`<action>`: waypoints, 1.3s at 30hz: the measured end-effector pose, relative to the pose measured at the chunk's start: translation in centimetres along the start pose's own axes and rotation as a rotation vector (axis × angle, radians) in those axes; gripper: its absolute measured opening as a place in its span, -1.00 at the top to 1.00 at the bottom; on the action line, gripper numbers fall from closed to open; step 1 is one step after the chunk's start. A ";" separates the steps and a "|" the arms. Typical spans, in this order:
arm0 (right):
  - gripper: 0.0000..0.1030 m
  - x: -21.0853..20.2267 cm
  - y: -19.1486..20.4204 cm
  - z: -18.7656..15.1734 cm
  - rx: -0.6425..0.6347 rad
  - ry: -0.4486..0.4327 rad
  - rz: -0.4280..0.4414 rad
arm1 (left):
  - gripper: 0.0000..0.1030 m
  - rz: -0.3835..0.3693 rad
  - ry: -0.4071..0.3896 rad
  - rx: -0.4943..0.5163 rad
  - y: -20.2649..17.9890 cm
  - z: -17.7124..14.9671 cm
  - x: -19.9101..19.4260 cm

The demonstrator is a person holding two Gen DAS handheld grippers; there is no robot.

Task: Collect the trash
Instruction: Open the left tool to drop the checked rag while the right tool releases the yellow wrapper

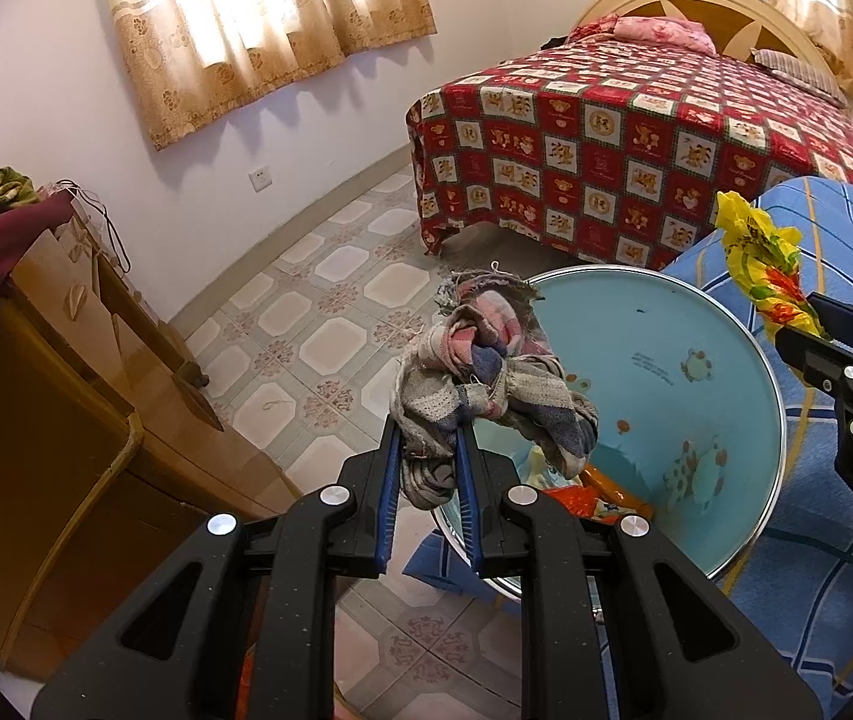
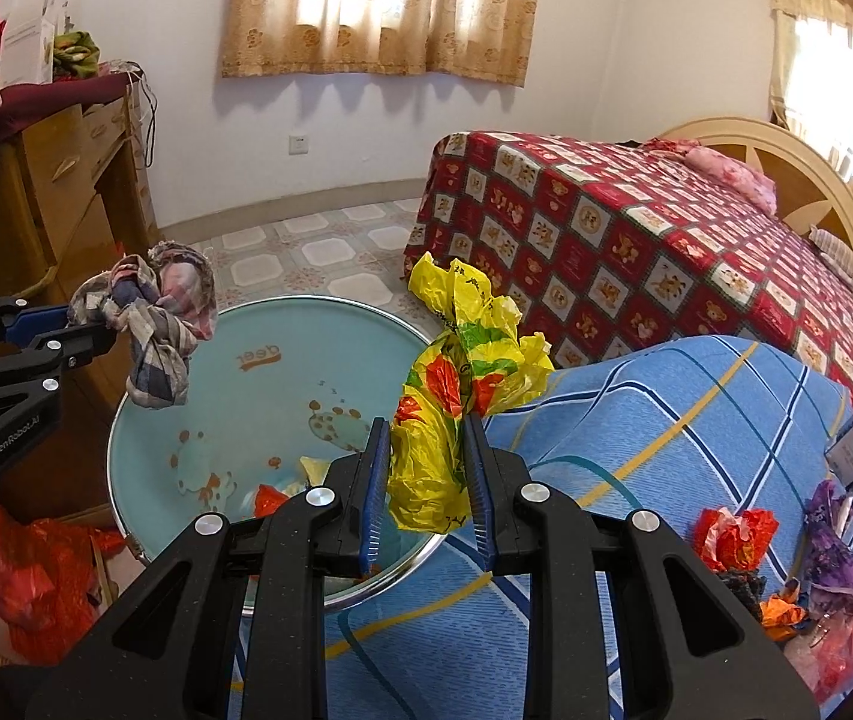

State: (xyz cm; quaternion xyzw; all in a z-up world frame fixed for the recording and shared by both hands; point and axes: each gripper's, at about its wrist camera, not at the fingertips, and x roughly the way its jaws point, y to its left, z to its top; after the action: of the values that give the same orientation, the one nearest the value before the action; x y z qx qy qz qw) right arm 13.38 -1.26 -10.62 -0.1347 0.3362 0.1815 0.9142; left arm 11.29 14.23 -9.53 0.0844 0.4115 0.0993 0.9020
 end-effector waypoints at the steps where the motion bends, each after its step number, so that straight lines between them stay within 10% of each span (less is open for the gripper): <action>1: 0.51 0.0 0.0 0.0 0.000 0.000 0.000 | 0.66 -0.001 0.000 -0.001 0.0 0.0 0.0; 39: 0.51 -0.2 1.4 0.5 -0.020 -0.003 0.011 | 0.66 -0.006 0.000 -0.005 0.1 0.0 -0.1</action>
State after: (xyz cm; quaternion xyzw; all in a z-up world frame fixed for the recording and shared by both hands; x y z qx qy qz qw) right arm 12.91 0.11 -10.34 -0.1418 0.3335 0.1903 0.9124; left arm 11.18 14.35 -9.46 0.0810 0.4116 0.0975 0.9025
